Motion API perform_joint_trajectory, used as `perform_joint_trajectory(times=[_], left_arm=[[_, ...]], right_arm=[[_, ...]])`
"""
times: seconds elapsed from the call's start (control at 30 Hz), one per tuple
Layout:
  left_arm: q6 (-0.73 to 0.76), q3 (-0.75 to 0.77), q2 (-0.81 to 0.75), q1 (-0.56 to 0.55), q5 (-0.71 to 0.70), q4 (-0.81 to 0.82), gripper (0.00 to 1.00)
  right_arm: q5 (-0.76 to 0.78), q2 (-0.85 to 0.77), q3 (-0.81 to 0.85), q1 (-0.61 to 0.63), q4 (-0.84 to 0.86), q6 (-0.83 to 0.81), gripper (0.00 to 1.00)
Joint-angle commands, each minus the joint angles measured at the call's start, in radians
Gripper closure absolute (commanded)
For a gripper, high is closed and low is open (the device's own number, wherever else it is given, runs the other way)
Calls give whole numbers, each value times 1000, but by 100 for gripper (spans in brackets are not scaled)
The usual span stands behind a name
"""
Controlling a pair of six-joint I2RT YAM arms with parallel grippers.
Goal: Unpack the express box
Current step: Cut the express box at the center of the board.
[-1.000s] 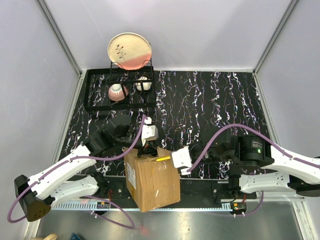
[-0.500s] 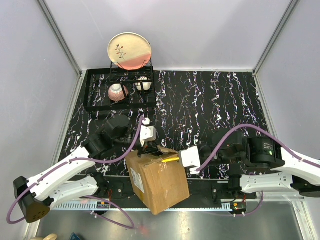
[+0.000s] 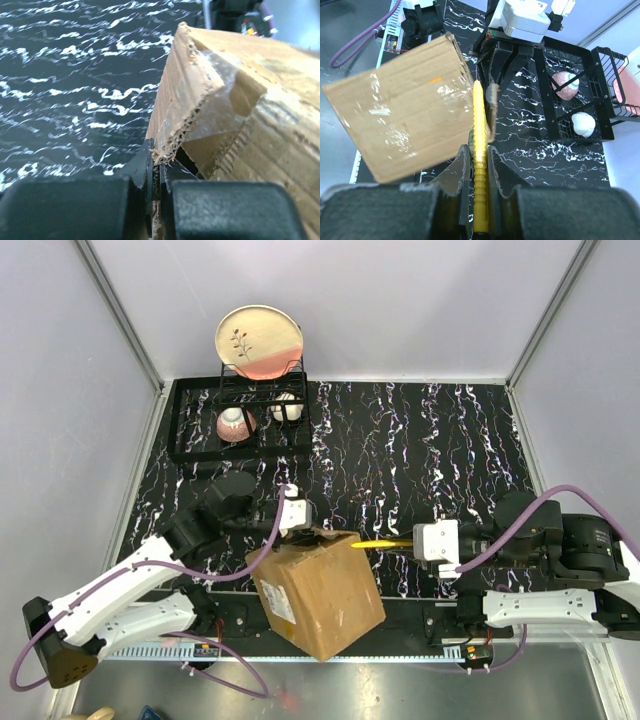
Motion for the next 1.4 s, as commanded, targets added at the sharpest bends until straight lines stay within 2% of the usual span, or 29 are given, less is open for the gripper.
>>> perform_joint_trajectory(times=[0.0,0.03,0.07,0.17,0.2,0.23,0.33,0.43,0.6,0.7,0.8,0.87,0.9,0.93,1.0,1.03,1.07,1.2,1.27,1.3,1.37], left_arm=[[183,132,33,1,-249,-103,100],[209,224,64,1,-291,-192,100],[203,282,97,1,-394,-241,100],[168,549,322,1,-556,-482,100],[124,617,367,1,-584,-602,100],[104,746,410,1,-616,-663,100],[12,946,559,-1,-674,-853,100],[-56,1085,671,-1,-662,-1007,100],[-143,1174,746,-1,-587,-1123,100],[-157,1153,763,1,-537,-1134,100],[-178,1128,806,15,-469,-1144,87],[-188,1110,835,15,-504,-1130,79],[-206,1101,846,15,-539,-1116,79],[-209,1098,857,16,-611,-1113,79],[-218,1097,889,18,-703,-1101,86],[-217,1104,898,21,-783,-1102,90],[-217,1110,920,25,-815,-1105,100],[-211,1171,929,53,-849,-1107,99],[-208,1209,924,70,-839,-1119,93],[-208,1240,918,80,-772,-1127,85],[-194,1246,897,113,-709,-1136,78]], right_arm=[[35,20,0,8,34,69,100],[31,23,-3,6,38,76,100],[31,28,-4,6,40,82,100],[31,45,6,6,37,139,100],[32,49,11,8,31,154,100],[41,54,20,6,26,173,100],[43,45,25,8,23,254,100],[49,31,36,8,14,343,100],[40,31,-10,8,5,495,100],[31,63,-52,6,14,570,100],[44,111,-58,6,23,642,100],[67,135,-59,5,37,699,100],[75,138,-72,3,53,717,100],[81,140,-84,2,79,737,100],[84,132,-131,-1,185,805,100],[86,131,-147,-4,219,831,100],[87,134,-157,-7,266,868,100],[129,146,-191,-12,262,911,100],[140,122,-204,-15,262,940,100],[149,111,-216,-15,258,952,100],[149,73,-230,-15,219,1012,100]])
